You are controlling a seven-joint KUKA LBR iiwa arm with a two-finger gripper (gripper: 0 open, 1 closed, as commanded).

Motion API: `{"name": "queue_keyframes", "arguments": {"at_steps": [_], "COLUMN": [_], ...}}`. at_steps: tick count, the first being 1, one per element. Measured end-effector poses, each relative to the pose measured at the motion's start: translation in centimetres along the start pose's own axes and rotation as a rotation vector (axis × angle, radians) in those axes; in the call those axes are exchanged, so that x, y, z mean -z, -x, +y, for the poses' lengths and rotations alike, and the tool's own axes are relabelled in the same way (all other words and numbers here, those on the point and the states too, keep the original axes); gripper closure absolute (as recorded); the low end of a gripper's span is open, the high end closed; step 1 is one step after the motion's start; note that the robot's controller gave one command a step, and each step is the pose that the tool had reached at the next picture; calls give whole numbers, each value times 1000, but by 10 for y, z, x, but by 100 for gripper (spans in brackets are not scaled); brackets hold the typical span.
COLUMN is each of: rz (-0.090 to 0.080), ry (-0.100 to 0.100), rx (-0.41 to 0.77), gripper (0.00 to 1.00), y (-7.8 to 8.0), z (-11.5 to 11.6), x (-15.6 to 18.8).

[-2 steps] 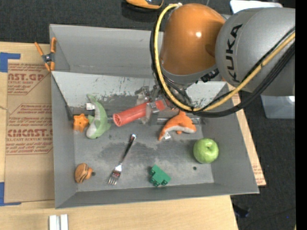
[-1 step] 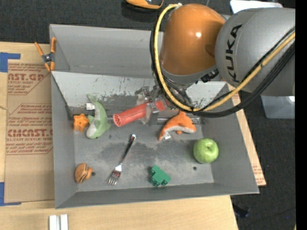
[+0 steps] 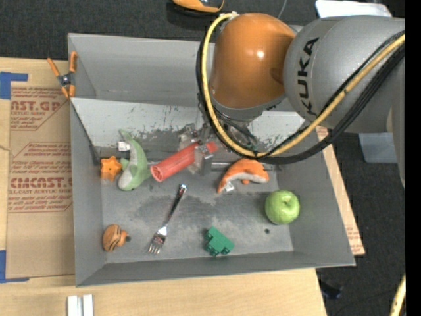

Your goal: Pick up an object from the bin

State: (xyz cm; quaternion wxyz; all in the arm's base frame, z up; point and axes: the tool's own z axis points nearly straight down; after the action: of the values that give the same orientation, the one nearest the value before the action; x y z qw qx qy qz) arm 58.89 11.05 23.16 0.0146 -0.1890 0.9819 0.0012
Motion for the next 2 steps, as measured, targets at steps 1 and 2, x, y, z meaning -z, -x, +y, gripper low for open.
{"name": "queue_keyframes", "arguments": {"at_steps": [1,2], "rz": [2,2], "ry": [2,2], "rx": [12,36], "gripper": [100,100], "y": [5,8], "z": [7,8], "x": [-19,-33]}}
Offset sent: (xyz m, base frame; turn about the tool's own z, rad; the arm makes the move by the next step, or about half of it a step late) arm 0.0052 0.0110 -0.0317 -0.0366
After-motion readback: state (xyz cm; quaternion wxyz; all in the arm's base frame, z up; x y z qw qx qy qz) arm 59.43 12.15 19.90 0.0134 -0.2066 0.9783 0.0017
